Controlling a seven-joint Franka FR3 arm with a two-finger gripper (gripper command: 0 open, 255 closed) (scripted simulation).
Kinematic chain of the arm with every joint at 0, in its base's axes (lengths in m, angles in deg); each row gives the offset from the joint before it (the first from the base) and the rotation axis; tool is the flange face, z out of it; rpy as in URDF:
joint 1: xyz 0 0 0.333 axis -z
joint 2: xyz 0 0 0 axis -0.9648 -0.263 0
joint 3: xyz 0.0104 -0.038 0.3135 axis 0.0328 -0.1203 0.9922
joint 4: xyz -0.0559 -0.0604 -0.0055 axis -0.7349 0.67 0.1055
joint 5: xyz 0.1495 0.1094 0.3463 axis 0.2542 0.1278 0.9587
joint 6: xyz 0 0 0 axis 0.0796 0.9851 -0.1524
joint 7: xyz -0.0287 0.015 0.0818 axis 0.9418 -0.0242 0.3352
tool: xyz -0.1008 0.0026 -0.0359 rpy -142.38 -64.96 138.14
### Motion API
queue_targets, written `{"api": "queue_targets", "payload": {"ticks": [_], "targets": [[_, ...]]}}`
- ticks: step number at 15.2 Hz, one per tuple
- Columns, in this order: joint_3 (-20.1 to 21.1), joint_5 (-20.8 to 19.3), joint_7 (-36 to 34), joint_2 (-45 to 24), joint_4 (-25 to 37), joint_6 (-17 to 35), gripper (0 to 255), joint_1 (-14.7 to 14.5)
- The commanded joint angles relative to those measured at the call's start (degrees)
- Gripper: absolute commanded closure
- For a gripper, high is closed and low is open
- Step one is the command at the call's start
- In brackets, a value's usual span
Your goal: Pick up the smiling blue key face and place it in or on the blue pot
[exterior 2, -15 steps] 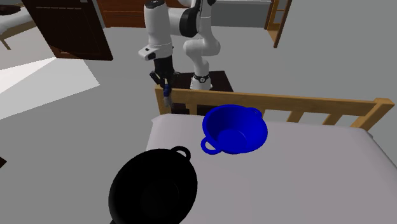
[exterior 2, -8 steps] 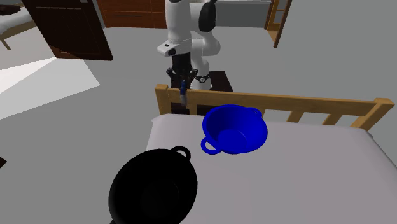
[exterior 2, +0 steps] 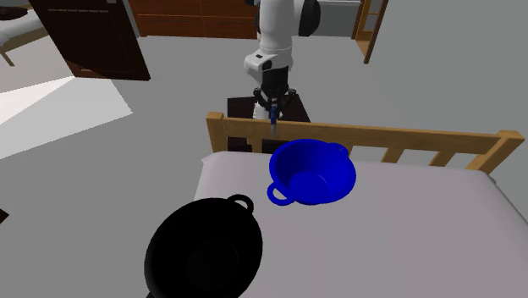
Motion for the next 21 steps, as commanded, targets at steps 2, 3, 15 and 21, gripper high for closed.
{"api": "queue_targets", "payload": {"ticks": [2, 3, 15, 21], "targets": [[2.4, 0.1, -4.3, -0.9, 2.2, -1.3, 255, -1.8], [3.1, 0.2, -5.6, -1.4, 3.1, -1.7, 255, -2.4], [8.5, 0.1, -15.7, -7.2, 9.5, -2.4, 255, -7.2], [8.5, 0.1, -15.7, -7.3, 5.0, 2.2, 255, -7.2]]}}
